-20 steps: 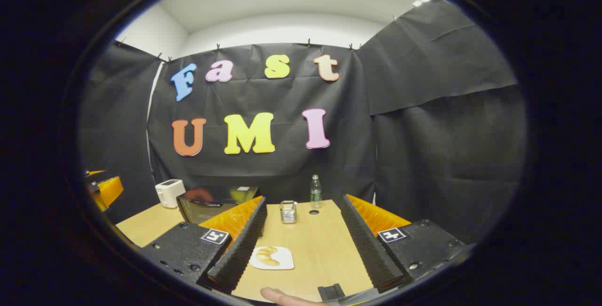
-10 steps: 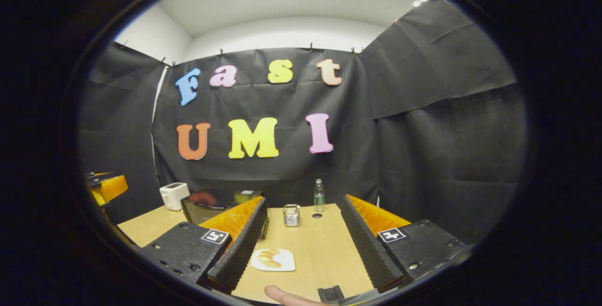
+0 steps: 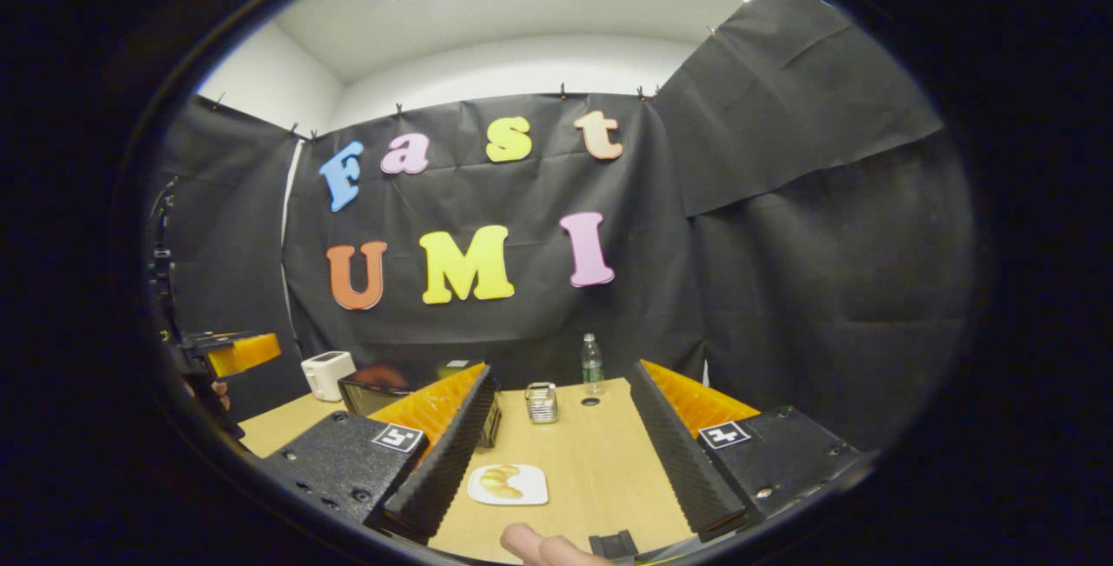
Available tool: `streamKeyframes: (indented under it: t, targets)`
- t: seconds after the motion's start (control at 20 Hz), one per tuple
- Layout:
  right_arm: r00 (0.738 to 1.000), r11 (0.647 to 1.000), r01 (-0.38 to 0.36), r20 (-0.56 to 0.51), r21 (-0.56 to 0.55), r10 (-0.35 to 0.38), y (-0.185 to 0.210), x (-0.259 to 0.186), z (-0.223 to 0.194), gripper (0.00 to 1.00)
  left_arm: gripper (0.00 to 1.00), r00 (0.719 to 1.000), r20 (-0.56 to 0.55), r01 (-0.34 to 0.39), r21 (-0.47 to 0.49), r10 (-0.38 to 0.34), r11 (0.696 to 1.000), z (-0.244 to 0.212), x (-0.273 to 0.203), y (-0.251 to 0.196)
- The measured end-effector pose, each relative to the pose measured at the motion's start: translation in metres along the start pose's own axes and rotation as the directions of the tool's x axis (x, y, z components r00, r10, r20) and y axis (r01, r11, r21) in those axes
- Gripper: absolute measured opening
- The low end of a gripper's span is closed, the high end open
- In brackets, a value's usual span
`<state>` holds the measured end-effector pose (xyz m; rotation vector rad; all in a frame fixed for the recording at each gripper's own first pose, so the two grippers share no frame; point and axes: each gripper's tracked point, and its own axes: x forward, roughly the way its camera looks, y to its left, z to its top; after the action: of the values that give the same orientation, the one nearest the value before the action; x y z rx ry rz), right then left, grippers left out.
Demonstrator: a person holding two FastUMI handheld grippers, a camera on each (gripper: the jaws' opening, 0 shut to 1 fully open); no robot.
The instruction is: Open the electric oven with the left hand, put the food in, and close the electric oven.
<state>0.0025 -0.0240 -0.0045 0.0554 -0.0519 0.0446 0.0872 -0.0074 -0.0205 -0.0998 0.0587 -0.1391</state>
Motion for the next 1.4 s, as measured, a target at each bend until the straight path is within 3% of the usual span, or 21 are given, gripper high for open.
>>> streamKeyframes:
  t: [0.25,0.45,0.5,0.55,0.6,0.65,0.9,1.2,1.35,1.4]
  targets:
    - [1.0,1.0,-0.001,0.012,0.004,0.001,-0.007,-0.002,-0.003,0.96,0.92,0.998,-0.059,0.029,-0.079,-0.033,0.996,-0.022,0.074,0.021]
    - [1.0,1.0,-0.008,0.012,0.018,0.008,-0.011,0.002,-0.008,0.96,0.92,0.99,-0.133,-0.071,-0.123,0.055,0.99,-0.054,0.127,0.06]
    - [1.0,1.0,-0.008,0.009,0.022,0.008,-0.012,0.003,-0.011,0.96,0.82,0.985,-0.157,-0.096,-0.131,0.075,0.987,-0.061,0.14,0.067]
    - [1.0,1.0,-0.01,0.004,0.025,0.01,-0.014,0.004,-0.013,0.96,0.93,0.983,-0.171,-0.094,-0.138,0.07,0.986,-0.069,0.149,0.068]
    - [1.0,1.0,-0.013,-0.001,0.027,0.013,-0.014,0.006,-0.016,0.96,0.82,0.983,-0.173,-0.089,-0.137,0.065,0.987,-0.072,0.161,0.067]
    - [1.0,0.999,-0.017,-0.007,0.03,0.017,-0.015,0.007,-0.019,0.96,0.94,0.982,-0.175,-0.09,-0.129,0.067,0.988,-0.073,0.17,0.07]
    - [0.999,0.999,-0.045,-0.028,0.023,0.046,-0.012,0.014,-0.03,0.96,0.94,0.972,-0.236,-0.046,-0.149,0.01,0.988,-0.098,0.208,0.058]
    - [0.997,0.998,-0.066,-0.043,-0.014,0.065,-0.007,0.019,-0.041,0.96,0.94,0.942,-0.333,-0.052,-0.029,0.039,0.998,-0.144,0.234,0.058]
    - [0.995,0.997,-0.068,-0.073,-0.027,0.066,-0.007,0.021,-0.052,0.96,0.96,0.931,-0.352,-0.084,0.048,0.096,0.995,-0.152,0.235,0.059]
    - [0.995,0.997,-0.071,-0.079,-0.033,0.068,-0.006,0.021,-0.053,0.96,0.85,0.927,-0.358,-0.087,0.07,0.106,0.994,-0.153,0.233,0.058]
